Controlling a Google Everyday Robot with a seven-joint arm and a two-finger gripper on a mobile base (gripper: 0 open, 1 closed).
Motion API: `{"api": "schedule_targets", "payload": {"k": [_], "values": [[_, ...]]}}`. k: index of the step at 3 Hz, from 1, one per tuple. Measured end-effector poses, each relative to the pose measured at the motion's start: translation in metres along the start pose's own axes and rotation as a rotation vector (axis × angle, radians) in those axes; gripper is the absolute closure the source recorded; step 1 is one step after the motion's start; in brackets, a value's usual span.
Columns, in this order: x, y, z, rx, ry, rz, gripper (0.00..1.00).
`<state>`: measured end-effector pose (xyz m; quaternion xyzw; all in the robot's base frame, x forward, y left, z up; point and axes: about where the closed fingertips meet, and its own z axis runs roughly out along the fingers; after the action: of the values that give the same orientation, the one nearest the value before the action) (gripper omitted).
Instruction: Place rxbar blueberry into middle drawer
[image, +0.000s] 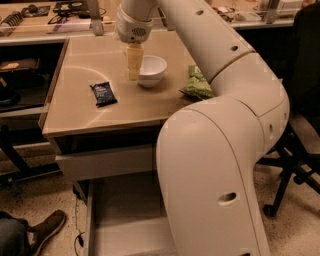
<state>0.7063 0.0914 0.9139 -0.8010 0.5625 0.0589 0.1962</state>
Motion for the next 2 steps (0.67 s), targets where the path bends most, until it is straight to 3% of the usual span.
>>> {"api": "schedule_targets", "payload": {"k": [2], "values": [[-0.006, -0.019, 0.035, -0.003, -0.072, -0.005, 0.00]]}}
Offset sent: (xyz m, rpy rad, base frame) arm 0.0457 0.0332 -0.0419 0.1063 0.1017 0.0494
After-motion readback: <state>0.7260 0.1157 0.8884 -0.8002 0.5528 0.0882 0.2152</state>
